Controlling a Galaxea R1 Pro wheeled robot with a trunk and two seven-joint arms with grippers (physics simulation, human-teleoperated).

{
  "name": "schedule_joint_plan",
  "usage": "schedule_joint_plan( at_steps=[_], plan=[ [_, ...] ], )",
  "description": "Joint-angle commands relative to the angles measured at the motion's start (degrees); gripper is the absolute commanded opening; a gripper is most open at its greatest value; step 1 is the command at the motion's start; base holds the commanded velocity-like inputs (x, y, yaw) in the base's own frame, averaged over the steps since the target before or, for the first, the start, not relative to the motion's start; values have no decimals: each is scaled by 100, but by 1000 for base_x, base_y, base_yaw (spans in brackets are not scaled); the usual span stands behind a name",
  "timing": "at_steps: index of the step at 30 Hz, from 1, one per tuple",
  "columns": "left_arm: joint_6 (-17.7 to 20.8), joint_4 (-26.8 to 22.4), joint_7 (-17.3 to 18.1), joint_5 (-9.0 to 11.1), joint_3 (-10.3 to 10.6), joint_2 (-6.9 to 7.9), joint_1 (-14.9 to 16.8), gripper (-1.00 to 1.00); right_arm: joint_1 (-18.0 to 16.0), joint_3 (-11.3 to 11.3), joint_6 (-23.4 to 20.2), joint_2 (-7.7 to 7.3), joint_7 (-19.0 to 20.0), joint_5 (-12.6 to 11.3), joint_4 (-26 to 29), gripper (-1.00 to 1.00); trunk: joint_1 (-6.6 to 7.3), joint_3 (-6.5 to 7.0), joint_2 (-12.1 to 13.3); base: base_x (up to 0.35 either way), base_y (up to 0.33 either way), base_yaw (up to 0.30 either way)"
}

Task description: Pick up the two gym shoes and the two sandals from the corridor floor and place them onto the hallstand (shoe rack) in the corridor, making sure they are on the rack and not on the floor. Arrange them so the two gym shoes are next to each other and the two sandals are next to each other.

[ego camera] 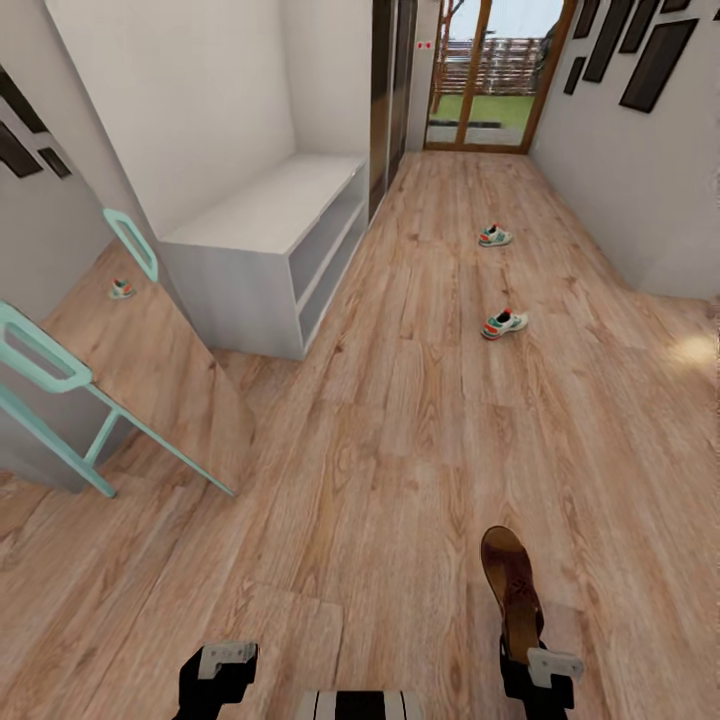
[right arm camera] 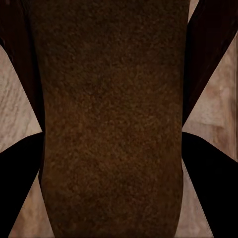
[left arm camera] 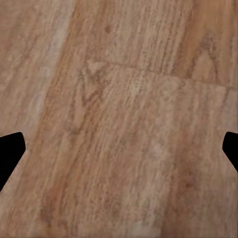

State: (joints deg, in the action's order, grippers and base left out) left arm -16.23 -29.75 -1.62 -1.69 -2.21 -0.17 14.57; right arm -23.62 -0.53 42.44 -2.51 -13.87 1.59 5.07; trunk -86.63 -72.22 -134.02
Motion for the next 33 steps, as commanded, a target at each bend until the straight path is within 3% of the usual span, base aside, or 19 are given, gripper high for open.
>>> schedule_joint_plan(
  at_steps=[1,7,14,24,28,31,33],
  plan=[
    [-23,7,-14,-16,-7,41,2,100,-2,-8,10,-13,-28,17,-5,-100,1,6,0,0,0,-71],
    [-37,5,-14,1,-8,182,2,100,-2,-8,10,-62,-33,15,-6,-100,1,38,0,0,0,-48],
    [-41,4,-14,2,-8,196,2,100,-2,-8,2,-45,-46,0,-6,-100,1,41,0,-45,-27,-4],
    [-290,18,-19,-7,-8,200,-6,100,-2,-11,3,-43,-26,19,-37,-100,1,41,0,-221,-157,0],
    [-292,21,-22,-5,-8,195,-6,100,-2,-6,5,-77,500,160,-182,-100,1,41,0,-236,-168,0],
    [-292,21,-23,-1,-8,194,-6,100,-2,19,8,-182,1008,177,-194,-100,1,41,0,-236,-168,0],
    [-293,22,-23,-2,-8,193,-4,100,-2,43,5,-340,1317,142,-195,-100,1,41,0,-215,-152,0]
  ],
)
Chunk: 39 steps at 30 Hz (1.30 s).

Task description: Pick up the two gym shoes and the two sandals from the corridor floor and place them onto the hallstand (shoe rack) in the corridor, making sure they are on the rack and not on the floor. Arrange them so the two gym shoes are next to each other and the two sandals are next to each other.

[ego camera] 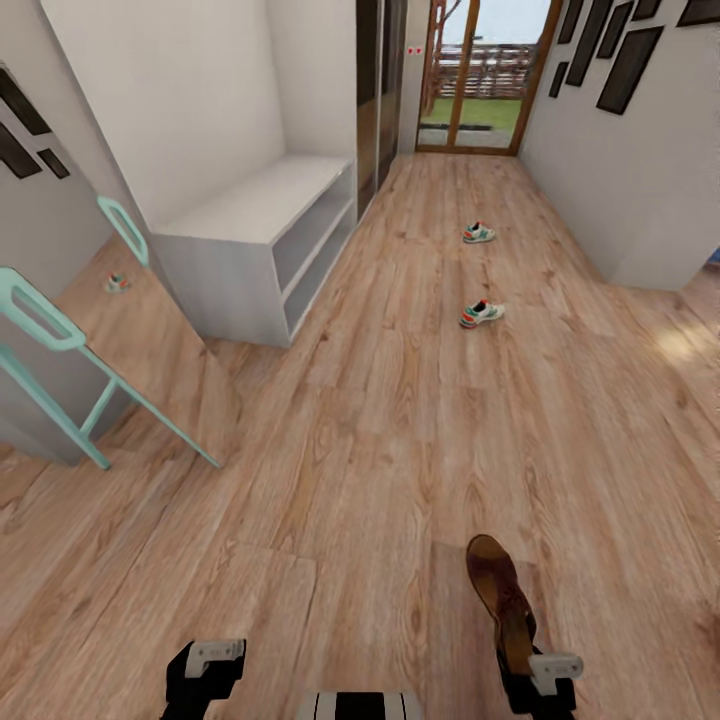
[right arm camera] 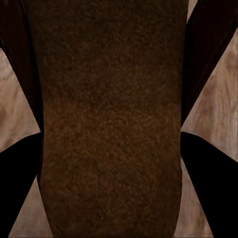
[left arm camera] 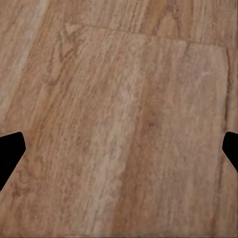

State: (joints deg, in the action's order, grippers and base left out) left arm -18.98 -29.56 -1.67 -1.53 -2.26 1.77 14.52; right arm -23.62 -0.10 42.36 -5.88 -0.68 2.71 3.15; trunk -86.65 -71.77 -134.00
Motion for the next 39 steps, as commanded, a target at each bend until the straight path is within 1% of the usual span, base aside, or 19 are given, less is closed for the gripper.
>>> schedule_joint_plan(
  at_steps=[1,3,4,5,13,16,18,19,20,21,23,24,28,30,32,33,35,37,39],
  plan=[
    [-18,2,-17,-19,-3,-1,4,100,-3,18,15,-91,77,-3,0,-100,3,-3,-1,-135,-94,0],
    [-18,2,-17,-17,-3,-1,2,100,-3,37,15,-153,127,-30,4,-100,3,-3,-1,-97,-68,0],
    [-18,3,-18,-18,-3,-1,0,100,-3,54,12,-219,180,-58,19,-100,3,-3,-1,-35,-25,0],
    [-18,6,-18,-18,-3,-1,1,100,-3,57,13,-236,193,-65,26,-100,3,-3,-1,-23,-16,0],
    [-16,17,-18,-14,-3,-1,1,100,-3,73,29,-267,217,-79,150,-100,3,-3,-1,-6,-4,0],
    [-17,35,-18,-10,-3,-1,0,100,-3,116,22,-268,212,-78,725,-100,3,-3,-1,0,0,0],
    [-21,81,-18,-8,-3,-1,0,100,-3,125,9,-267,210,-76,1239,-100,3,-3,-1,0,0,0],
    [-23,113,-18,-7,-3,-2,1,100,-3,123,-6,-263,213,-75,1607,-100,3,-3,-1,0,0,0],
    [-24,124,-18,-4,-3,-2,3,100,-3,121,-14,-253,213,-76,1802,-100,3,-3,-1,0,0,0],
    [-25,142,-18,-1,-3,-5,3,100,-3,119,-31,-236,215,-75,2162,-100,3,-3,-1,0,0,0],
    [-26,160,-16,-2,-3,-3,5,100,-3,116,-111,-217,216,-76,2592,-100,3,-3,-1,0,0,0],
    [-26,166,-15,-3,-3,-2,4,100,-3,112,-210,-207,216,-77,2798,-100,3,-3,-1,0,0,0],
    [-27,174,-11,-2,-3,-6,2,100,-3,102,-584,-179,218,-77,3231,-100,3,-3,-1,0,0,0],
    [-31,176,-12,0,-3,-8,2,100,-3,102,-926,-170,217,-77,3554,-100,3,-3,-1,0,0,0],
    [-33,178,-10,3,-3,-14,2,100,-3,108,-1759,-166,222,-78,4182,-100,3,-3,-1,0,0,0],
    [-34,178,-9,3,-3,-15,3,100,-3,109,-1935,-166,223,-78,4307,-100,3,-3,-1,0,0,0],
    [-38,190,-9,4,-3,-17,3,100,-3,113,-2528,-167,225,-78,4760,-100,3,-3,-1,0,0,0],
    [-41,202,-9,4,-3,-21,4,100,-3,114,-2803,-168,225,-78,5066,-100,3,-3,-1,0,0,0],
    [-43,210,-9,4,-3,-24,1,100,9,115,-2951,-168,226,-78,5358,-100,3,-3,-1,0,0,0]
  ],
)
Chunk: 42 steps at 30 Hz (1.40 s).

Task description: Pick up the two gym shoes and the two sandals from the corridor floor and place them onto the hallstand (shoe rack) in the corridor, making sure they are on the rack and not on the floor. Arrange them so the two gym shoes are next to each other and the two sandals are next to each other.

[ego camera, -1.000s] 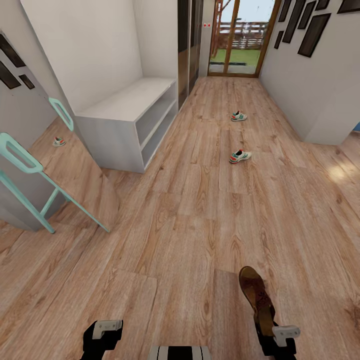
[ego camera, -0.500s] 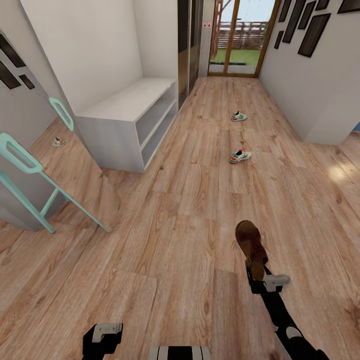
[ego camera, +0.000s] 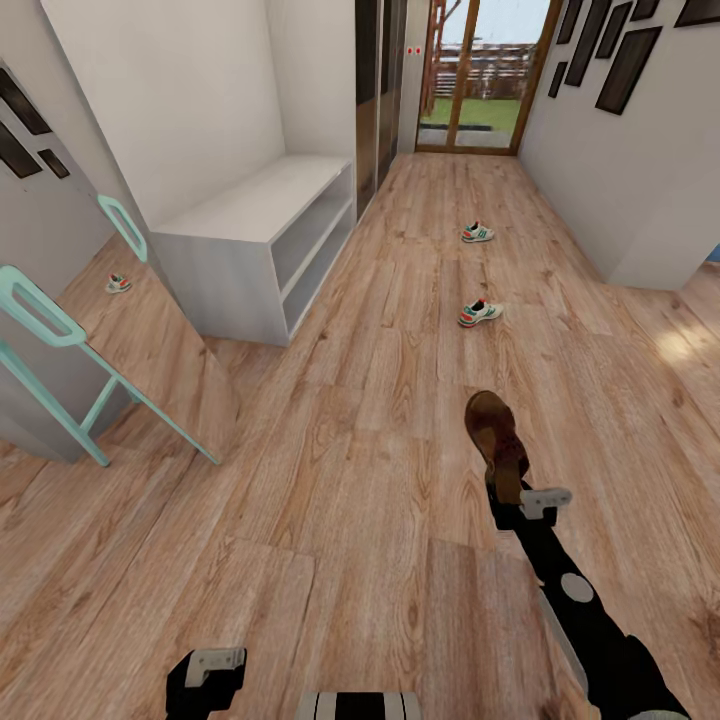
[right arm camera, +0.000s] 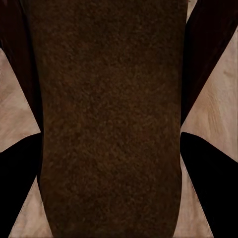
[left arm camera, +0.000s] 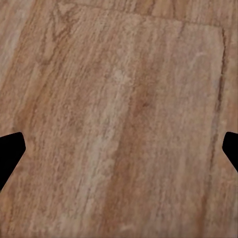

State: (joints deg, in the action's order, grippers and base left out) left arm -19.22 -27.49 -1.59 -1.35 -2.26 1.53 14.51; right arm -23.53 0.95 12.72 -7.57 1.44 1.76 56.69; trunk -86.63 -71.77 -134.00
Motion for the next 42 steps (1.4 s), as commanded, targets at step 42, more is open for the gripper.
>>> schedule_joint_plan(
  at_steps=[42],
  plan=[
    [-20,7,-24,-15,-2,-21,4,100,894,19,-123,-10,6,44,735,-100,1,135,-1,-88,-27,103]
  ],
)
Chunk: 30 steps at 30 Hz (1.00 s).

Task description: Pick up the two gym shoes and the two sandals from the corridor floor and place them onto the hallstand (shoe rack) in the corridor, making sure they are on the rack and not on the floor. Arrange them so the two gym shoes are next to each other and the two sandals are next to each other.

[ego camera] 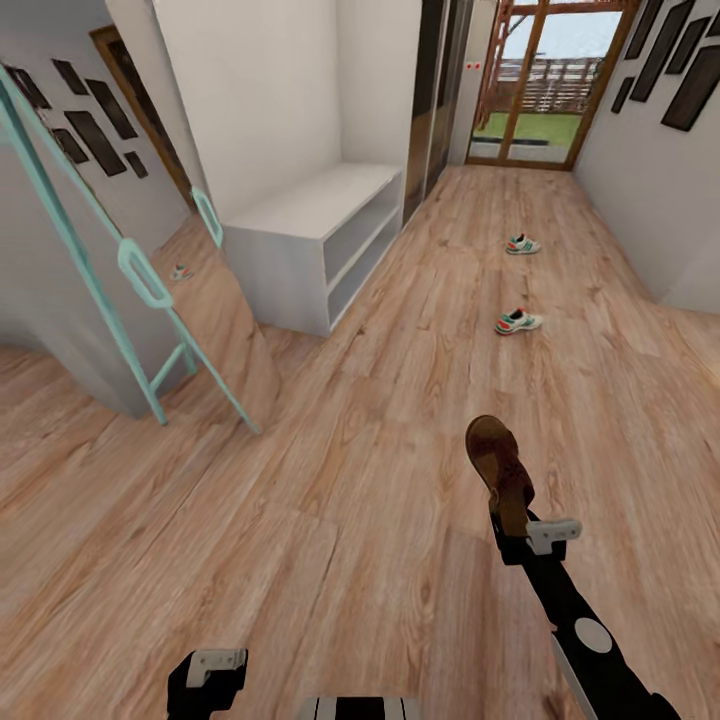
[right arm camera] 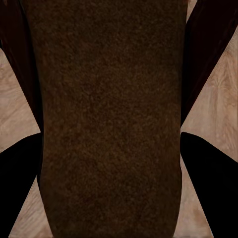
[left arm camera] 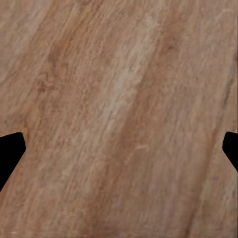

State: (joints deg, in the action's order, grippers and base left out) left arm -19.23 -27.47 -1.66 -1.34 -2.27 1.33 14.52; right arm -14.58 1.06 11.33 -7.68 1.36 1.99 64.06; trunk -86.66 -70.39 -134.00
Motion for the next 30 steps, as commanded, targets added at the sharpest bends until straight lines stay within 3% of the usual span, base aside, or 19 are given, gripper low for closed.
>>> schedule_joint_plan(
  at_steps=[1,12,30],
  plan=[
    [-19,5,-17,-15,-1,-1,2,100,-1,8,16,-1,14,21,-3,-100,4,4,-1,-323,-32,183],
    [-19,5,-18,-6,-1,1,6,100,-1,8,12,-5,14,22,-7,-100,4,89,-1,-319,-15,147],
    [-19,7,-16,22,-1,5,4,100,-1,8,10,-17,14,25,-16,-100,4,239,-1,-14,-6,128]
  ],
)
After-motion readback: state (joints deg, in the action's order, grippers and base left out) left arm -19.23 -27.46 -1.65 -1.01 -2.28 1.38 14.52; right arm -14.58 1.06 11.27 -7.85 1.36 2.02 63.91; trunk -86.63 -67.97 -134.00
